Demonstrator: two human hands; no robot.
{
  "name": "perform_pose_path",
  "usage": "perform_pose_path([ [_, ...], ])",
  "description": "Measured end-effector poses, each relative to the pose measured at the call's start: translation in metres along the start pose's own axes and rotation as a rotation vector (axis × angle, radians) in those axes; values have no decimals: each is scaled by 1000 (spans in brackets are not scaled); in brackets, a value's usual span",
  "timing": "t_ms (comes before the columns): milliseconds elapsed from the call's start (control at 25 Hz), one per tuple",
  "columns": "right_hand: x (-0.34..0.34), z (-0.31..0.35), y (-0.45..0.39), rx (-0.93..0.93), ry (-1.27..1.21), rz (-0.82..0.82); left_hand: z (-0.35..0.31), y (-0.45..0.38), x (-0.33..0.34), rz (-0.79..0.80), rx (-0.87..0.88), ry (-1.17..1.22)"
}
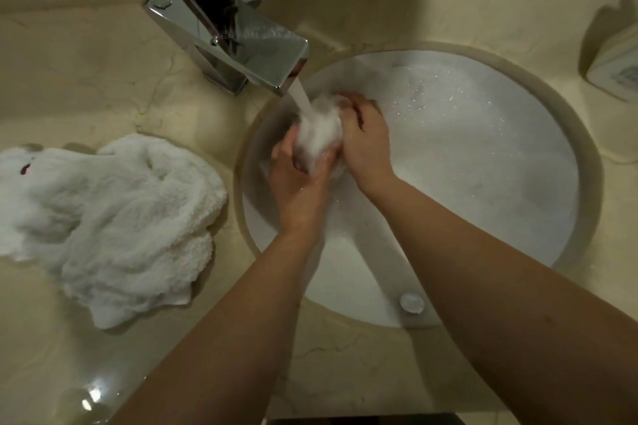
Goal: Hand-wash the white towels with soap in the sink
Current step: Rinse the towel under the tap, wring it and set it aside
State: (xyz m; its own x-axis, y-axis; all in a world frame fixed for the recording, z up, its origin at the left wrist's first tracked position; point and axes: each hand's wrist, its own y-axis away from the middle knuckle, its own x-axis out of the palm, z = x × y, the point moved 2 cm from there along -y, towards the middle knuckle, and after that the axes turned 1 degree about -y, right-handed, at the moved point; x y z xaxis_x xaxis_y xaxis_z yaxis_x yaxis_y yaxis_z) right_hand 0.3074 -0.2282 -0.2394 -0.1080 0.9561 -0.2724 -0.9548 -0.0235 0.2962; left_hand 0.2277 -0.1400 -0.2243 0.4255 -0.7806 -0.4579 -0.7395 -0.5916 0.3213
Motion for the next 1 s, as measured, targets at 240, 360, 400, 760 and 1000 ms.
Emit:
perform_pose_path([
  [240,11,-10,6,94,-140,60,0,-14,-1,-70,158,-191],
  [360,10,-15,-1,184,-147,78,-1,-25,7,-75,172,-173],
  [400,9,-17,-3,189,-117,77,-1,-26,11,-86,172,-126],
  [760,15,-4,4,-121,224,-29,7,-37,33,25,84,256],
  [1000,19,-23,-1,-209,463,2,22,-50,47,76,-127,565],
])
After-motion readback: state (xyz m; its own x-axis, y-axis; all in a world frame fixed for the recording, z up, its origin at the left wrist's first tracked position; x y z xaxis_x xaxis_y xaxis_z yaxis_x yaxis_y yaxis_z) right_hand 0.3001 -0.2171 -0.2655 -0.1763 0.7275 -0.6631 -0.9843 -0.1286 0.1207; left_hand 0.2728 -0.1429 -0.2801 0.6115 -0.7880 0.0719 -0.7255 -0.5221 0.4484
